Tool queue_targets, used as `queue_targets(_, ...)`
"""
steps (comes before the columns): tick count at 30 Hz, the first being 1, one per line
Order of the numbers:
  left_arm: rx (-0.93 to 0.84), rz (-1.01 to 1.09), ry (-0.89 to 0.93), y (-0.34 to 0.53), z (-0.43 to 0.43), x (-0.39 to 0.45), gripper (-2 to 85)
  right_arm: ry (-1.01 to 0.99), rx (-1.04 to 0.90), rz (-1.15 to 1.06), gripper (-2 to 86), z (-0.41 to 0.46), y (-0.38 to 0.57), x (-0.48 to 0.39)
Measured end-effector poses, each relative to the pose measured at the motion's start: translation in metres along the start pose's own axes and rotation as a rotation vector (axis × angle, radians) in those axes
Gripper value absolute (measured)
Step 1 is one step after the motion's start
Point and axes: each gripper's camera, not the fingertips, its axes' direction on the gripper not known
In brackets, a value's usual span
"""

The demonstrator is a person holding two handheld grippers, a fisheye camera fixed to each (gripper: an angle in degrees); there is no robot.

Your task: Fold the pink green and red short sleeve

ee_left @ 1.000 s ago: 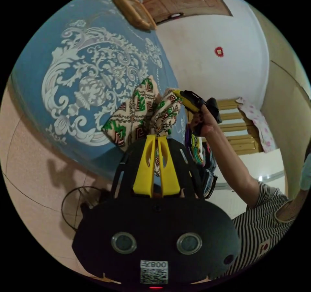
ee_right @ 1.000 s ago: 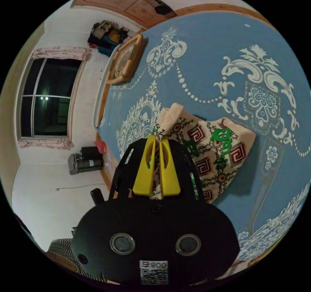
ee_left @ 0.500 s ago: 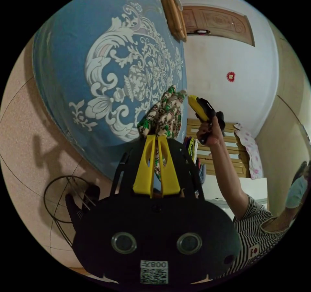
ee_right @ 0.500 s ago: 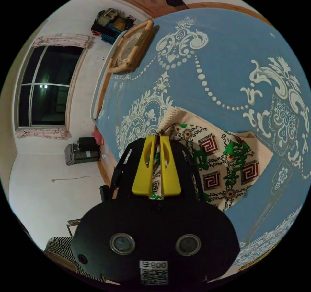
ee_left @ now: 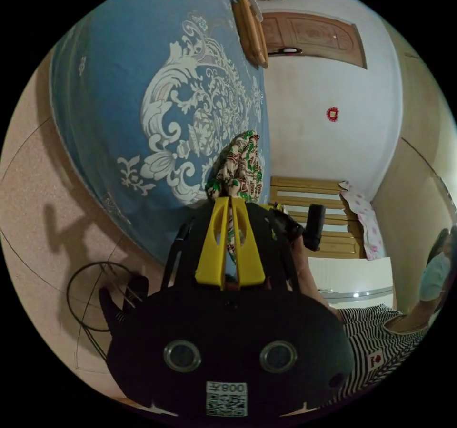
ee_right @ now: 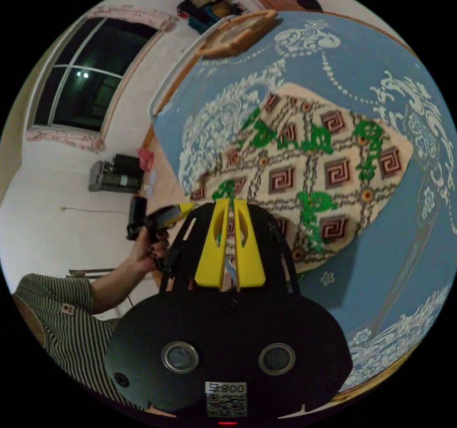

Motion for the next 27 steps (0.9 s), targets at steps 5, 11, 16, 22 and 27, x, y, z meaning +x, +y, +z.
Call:
queue_targets(5, 0.009, 0.015, -0.078, 0.008, -0.019, 0.003, 0.6, 0.213, -0.158, -0.052, 0.1, 0.065, 0.021, -0.027)
queue_targets(11, 0.034, 0.069, -0.106, 0.023, -0.033, 0.014, 0.7, 0.305, -0.129, -0.118, 0.1, 0.089, 0.043, -0.049)
queue_targets(16, -0.003, 0.141, -0.112, 0.029, -0.026, 0.027, 1.4, 0.313, -0.082, -0.116, 0.1, 0.101, 0.068, -0.053)
queue_targets(22, -0.123, 0.174, -0.321, 0.027, 0.004, 0.032, 0.6, 0.376, -0.044, -0.13, 0.1, 0.111, 0.099, -0.057)
queue_targets(27, -0.112, 0.16, -0.315, 0.043, 0.002, 0.034, 0.3, 0.286, -0.144, -0.108, 0.1, 0.102, 0.117, -0.052)
